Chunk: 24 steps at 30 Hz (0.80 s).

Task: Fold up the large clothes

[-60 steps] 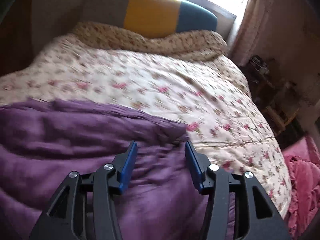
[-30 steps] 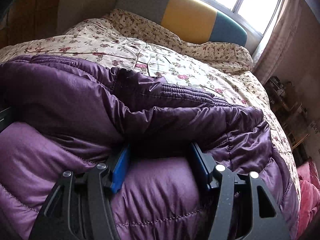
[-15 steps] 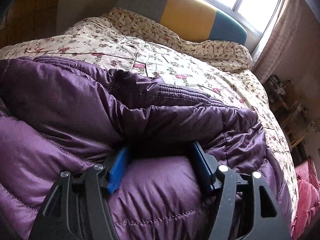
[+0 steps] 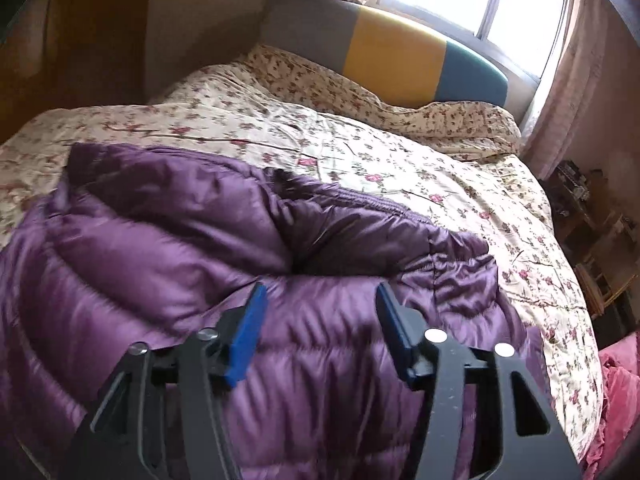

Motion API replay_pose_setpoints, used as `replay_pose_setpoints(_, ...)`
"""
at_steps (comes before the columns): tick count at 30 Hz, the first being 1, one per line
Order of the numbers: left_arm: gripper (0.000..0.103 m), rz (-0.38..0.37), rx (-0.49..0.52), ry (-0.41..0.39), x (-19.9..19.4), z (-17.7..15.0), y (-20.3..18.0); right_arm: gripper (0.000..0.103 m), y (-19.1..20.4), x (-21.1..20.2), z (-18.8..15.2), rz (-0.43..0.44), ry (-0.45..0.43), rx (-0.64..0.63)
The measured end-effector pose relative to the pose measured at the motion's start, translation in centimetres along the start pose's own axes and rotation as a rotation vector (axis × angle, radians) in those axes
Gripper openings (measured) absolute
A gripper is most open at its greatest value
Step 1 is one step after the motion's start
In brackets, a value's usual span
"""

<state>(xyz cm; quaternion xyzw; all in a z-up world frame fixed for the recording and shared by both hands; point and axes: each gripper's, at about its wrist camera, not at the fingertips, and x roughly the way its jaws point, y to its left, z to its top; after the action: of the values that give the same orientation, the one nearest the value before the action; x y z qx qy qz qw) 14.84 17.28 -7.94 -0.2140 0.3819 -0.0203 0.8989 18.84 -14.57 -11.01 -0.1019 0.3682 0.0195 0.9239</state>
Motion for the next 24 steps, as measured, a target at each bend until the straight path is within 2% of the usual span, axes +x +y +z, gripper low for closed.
replay_pose_setpoints(3, 0.084, -0.041, -0.041, 0.028, 0.1, -1.0, 1.2, 0.042, 0.4, -1.2, -0.9, 0.026, -0.001, 0.001)
replay_pose_setpoints(5, 0.084, -0.088, -0.078, 0.046, 0.1, -1.7, 1.6, 0.041, 0.4, -1.7, -1.5, 0.040, 0.004, 0.007)
replay_pose_setpoints(11, 0.084, -0.182, -0.173, 0.070, 0.2, -2.8, 2.0, 0.038, 1.1, -2.4, -3.1, 0.067, 0.020, -0.003)
replay_pose_setpoints(19, 0.082, -0.291, -0.200, 0.114, 1.1, -3.8, 1.7, 0.039, 2.4, -0.7, -4.8, 0.051, 0.051, -0.059)
replay_pose_setpoints(23, 0.081, -0.397, -0.274, 0.124, 1.7, -4.1, 2.3, 0.038, 2.7, 0.1, -5.4, 0.039, 0.048, -0.050)
replay_pose_setpoints(24, 0.076, -0.419, -0.278, 0.130, 1.8, -4.2, 2.2, 0.038, 2.6, 0.2, -5.5, 0.036, 0.047, -0.049)
